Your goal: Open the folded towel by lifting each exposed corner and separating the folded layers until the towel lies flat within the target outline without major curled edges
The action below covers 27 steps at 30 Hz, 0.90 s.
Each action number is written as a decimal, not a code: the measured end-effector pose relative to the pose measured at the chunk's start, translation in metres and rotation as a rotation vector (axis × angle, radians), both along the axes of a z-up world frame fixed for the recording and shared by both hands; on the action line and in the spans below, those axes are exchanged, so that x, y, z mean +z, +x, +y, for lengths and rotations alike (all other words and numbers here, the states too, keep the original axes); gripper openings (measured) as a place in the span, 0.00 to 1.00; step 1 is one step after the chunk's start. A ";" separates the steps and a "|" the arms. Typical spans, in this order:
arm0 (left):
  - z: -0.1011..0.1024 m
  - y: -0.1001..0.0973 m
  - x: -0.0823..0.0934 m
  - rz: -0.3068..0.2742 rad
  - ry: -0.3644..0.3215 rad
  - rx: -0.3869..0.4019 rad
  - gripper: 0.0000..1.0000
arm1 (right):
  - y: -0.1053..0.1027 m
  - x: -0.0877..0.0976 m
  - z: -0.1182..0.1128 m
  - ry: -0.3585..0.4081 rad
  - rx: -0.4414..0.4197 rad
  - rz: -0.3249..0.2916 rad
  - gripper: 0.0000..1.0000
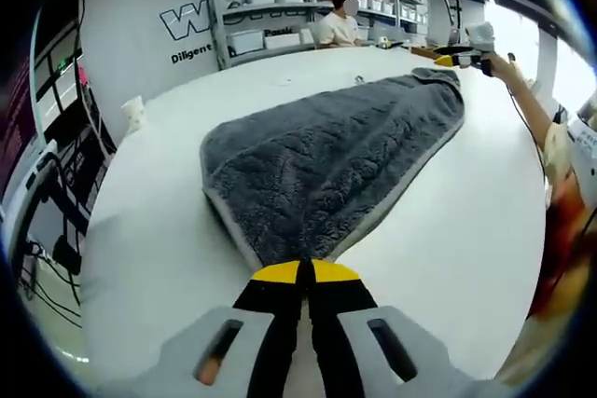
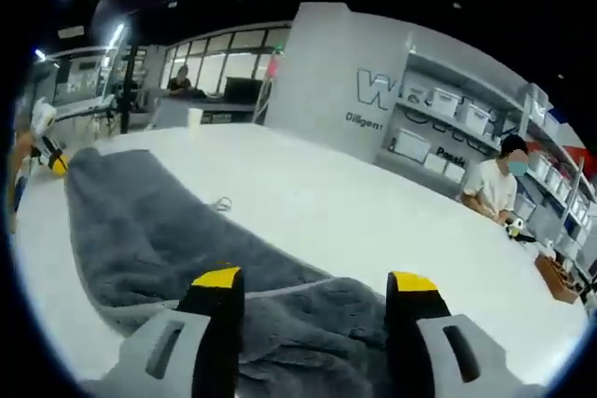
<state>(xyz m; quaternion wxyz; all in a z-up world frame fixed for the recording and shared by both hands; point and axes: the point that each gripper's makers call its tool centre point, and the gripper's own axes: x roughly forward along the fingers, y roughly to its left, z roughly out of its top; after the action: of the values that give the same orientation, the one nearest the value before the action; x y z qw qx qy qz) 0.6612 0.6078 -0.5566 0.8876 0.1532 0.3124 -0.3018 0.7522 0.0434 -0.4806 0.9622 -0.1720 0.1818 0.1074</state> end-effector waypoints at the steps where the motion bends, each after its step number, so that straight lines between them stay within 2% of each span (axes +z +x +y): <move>1: 0.000 0.000 0.000 0.000 -0.002 0.001 0.02 | 0.004 -0.002 -0.004 -0.007 -0.010 0.002 0.52; 5: 0.000 0.000 0.000 -0.002 -0.003 0.004 0.02 | 0.016 -0.019 -0.014 -0.003 -0.018 0.053 0.42; 13: 0.000 0.000 0.000 -0.002 -0.014 0.009 0.02 | 0.033 -0.049 -0.031 -0.030 -0.045 0.138 0.33; 16: 0.000 0.000 0.000 -0.004 -0.013 0.011 0.02 | 0.035 -0.061 -0.033 -0.024 -0.044 0.164 0.24; 20: 0.000 0.000 0.000 -0.005 -0.016 0.013 0.02 | 0.031 -0.073 -0.034 -0.049 -0.024 0.192 0.00; 27: 0.000 0.000 0.000 -0.007 -0.019 0.015 0.02 | 0.026 -0.067 -0.035 -0.036 -0.016 0.184 0.00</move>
<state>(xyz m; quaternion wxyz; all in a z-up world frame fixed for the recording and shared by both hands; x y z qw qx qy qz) 0.6607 0.6076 -0.5566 0.8923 0.1434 0.3076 -0.2976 0.7787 0.0089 -0.5479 0.9390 -0.1773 0.2725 0.1120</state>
